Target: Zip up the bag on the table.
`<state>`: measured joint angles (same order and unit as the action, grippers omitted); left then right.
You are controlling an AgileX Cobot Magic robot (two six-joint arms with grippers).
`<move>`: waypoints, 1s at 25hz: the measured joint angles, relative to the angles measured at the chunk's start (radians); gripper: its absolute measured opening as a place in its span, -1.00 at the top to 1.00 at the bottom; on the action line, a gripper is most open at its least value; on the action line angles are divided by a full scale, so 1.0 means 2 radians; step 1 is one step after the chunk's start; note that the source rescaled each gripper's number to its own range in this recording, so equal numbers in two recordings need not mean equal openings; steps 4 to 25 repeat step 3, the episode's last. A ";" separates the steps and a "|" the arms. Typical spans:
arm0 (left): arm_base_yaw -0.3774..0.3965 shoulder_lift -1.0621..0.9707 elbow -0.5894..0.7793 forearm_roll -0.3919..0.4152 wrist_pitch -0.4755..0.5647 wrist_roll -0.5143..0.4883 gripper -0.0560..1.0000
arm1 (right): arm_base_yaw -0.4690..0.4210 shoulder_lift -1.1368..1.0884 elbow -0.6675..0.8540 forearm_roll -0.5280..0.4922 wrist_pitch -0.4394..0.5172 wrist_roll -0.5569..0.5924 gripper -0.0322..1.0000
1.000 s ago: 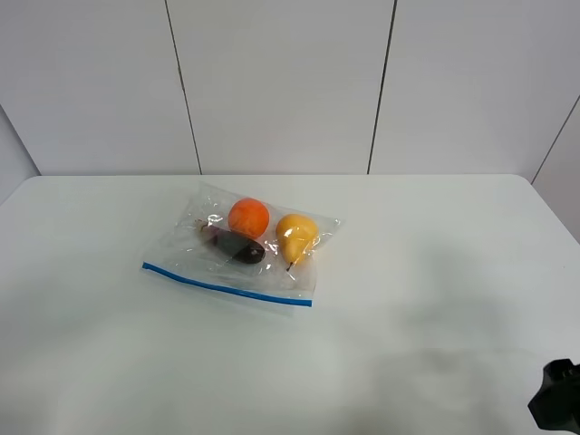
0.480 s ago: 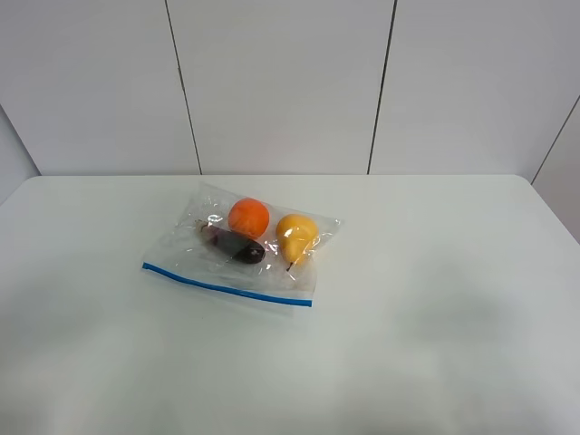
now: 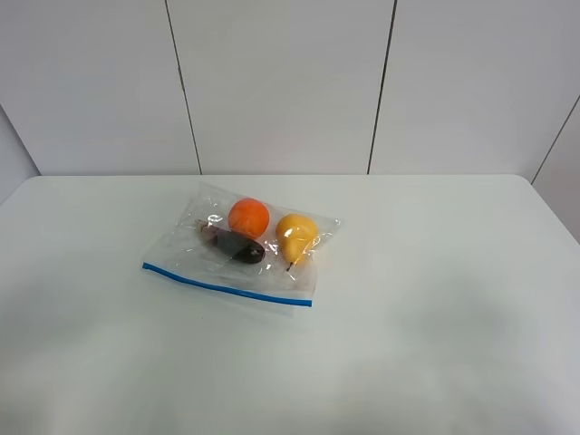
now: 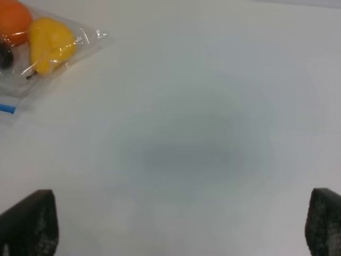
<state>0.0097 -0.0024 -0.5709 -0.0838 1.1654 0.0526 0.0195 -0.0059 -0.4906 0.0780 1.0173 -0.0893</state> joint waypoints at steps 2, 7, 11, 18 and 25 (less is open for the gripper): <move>0.000 0.000 0.000 0.000 0.000 0.000 -1.00 | 0.000 0.000 0.000 0.000 0.000 0.000 -1.00; 0.000 0.000 0.000 0.000 0.000 0.000 -1.00 | 0.000 0.000 0.000 0.000 0.001 0.000 -1.00; 0.000 0.000 0.000 0.000 0.000 0.000 -1.00 | 0.000 0.000 0.000 0.000 0.001 0.000 -1.00; 0.000 0.000 0.000 0.000 0.000 0.000 -1.00 | 0.000 0.000 0.000 0.000 0.001 0.000 -1.00; 0.000 0.000 0.000 0.000 0.000 0.000 -1.00 | 0.000 0.000 0.000 0.000 0.001 0.000 -1.00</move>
